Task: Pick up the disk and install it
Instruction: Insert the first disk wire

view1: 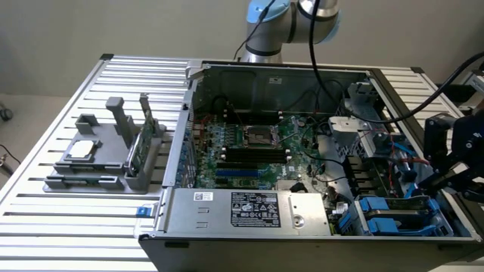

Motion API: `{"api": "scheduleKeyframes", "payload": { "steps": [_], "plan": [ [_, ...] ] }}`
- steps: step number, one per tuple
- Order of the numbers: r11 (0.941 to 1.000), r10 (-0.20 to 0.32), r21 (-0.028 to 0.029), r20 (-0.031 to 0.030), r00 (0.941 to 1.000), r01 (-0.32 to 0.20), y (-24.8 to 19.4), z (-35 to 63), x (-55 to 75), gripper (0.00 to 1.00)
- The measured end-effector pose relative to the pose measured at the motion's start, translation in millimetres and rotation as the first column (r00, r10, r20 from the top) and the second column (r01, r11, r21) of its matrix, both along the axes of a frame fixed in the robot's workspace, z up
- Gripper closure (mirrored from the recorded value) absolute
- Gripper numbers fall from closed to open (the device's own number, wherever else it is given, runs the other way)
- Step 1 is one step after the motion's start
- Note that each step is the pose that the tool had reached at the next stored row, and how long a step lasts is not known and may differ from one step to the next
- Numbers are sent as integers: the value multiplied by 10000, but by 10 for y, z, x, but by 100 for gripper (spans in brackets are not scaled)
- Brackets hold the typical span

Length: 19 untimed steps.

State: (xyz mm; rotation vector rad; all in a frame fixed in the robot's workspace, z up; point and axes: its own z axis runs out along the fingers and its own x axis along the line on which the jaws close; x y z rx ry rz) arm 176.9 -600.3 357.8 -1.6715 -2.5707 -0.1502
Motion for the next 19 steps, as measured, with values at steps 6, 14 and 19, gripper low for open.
{"api": "scheduleKeyframes", "payload": {
  "steps": [6,14,19],
  "plan": [
    [10000,-32,47,-21,10000,32,-1,27,-54,84],
    [9996,-66,-285,-29,10000,65,-1,21,-184,84],
    [9977,-348,-585,-25,9994,346,-1,8,-215,84]
  ]
}}
